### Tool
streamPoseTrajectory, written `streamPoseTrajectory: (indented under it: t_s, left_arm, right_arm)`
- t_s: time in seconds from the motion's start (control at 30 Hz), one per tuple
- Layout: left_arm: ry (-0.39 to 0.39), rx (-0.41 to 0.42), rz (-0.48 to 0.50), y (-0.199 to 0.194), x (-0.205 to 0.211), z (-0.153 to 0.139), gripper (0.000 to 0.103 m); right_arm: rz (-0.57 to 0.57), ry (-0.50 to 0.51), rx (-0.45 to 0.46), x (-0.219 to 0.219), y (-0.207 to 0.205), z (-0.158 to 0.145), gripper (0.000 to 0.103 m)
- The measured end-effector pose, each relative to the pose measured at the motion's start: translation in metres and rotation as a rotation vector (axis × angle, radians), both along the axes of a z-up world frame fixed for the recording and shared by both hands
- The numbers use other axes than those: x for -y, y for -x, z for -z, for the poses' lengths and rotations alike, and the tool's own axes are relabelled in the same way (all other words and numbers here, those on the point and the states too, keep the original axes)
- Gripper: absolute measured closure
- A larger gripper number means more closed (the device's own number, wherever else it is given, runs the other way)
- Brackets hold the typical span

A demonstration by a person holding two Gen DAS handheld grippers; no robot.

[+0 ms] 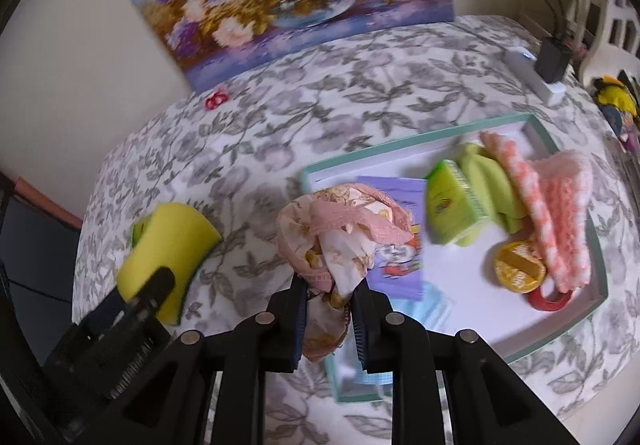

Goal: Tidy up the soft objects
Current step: 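Carry the scrunchie and sponge over the tray and open both grippers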

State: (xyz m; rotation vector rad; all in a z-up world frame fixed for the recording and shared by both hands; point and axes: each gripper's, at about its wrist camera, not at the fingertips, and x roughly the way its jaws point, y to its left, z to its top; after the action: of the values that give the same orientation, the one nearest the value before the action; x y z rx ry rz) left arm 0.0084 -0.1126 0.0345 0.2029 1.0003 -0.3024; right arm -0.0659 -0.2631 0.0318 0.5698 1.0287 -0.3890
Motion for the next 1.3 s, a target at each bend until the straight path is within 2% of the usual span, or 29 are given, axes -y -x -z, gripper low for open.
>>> streamPoseTrajectory:
  t_s: [0.37,0.63,0.8,1.07,1.3]
  left_arm:
    - [-0.033,-0.007,0.177,0.044,0.060,0.010,0.043]
    - [-0.030,-0.080,0.278,0.066,0.090,0.029,0.043]
    - [-0.047,-0.073,0.313,0.072,0.102,0.038,0.043]
    - [-0.028,-0.157,0.330,0.066,0.111,0.061,0.043]
    - [-0.013,-0.148,0.341,0.066,0.110,0.053,0.040]
  right_arm:
    - [0.147,-0.033,-0.055,0.064,0.038,0.019,0.080]
    - [0.195,-0.080,-0.105,0.089,0.053,0.039,0.080]
    - [0.206,-0.103,-0.124,0.094,0.056,0.048,0.080]
    - [0.211,-0.098,-0.132,0.094,0.056,0.049,0.080]
    - [0.212,-0.096,-0.137,0.094,0.056,0.049,0.074]
